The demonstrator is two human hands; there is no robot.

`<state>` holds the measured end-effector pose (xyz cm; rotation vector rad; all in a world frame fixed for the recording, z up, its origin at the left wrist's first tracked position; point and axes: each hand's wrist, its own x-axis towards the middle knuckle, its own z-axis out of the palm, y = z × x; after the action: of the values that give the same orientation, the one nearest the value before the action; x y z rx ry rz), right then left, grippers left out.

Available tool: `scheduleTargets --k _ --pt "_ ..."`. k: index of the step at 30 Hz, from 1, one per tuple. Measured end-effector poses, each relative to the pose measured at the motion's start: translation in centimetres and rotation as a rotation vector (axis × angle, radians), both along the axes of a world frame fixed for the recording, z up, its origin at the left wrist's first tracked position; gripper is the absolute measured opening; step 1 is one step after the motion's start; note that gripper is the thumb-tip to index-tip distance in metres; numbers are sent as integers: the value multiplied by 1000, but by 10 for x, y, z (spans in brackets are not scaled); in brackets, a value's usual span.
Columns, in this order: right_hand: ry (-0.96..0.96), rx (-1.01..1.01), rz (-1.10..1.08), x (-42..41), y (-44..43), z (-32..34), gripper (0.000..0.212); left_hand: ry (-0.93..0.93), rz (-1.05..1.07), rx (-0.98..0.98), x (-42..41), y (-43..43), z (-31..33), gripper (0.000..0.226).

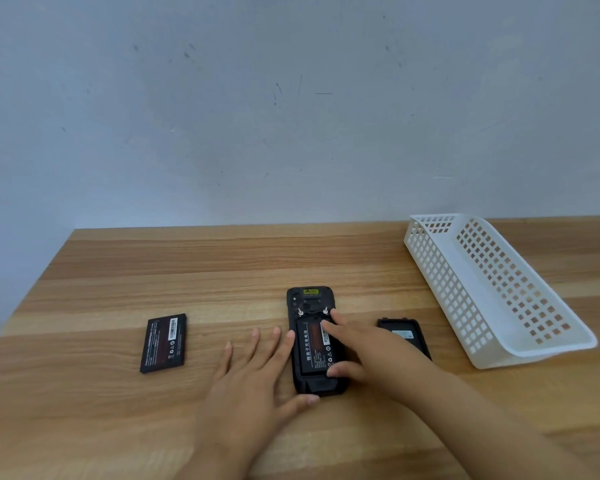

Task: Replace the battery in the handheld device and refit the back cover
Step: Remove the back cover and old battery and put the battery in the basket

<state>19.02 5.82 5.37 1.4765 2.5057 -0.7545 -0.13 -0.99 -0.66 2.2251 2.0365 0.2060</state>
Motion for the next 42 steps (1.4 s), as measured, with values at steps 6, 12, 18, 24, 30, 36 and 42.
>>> scheduleTargets --k 6,12,18,24,30,36,42 --pt "-159 223 123 2 -7 -3 66 -4 -2 -9 0 0 1 81" --pt "1 469 108 9 -12 -11 67 -11 -1 -20 0 -1 3 81" --pt "270 241 -167 -5 -13 11 37 -27 -3 -12 1 -1 3 80" --pt "635 -42 -456 -9 -14 9 21 -36 10 -24 1 0 4 82" --pt "1015 -477 -848 -17 -21 13 10 -78 6 -90 2 -1 8 82" --pt "1119 -489 -745 -16 -31 11 39 -235 -42 -115 -6 2 18 97" --pt "1199 -362 -694 -18 -38 19 30 -972 45 -6 3 2 61 53"
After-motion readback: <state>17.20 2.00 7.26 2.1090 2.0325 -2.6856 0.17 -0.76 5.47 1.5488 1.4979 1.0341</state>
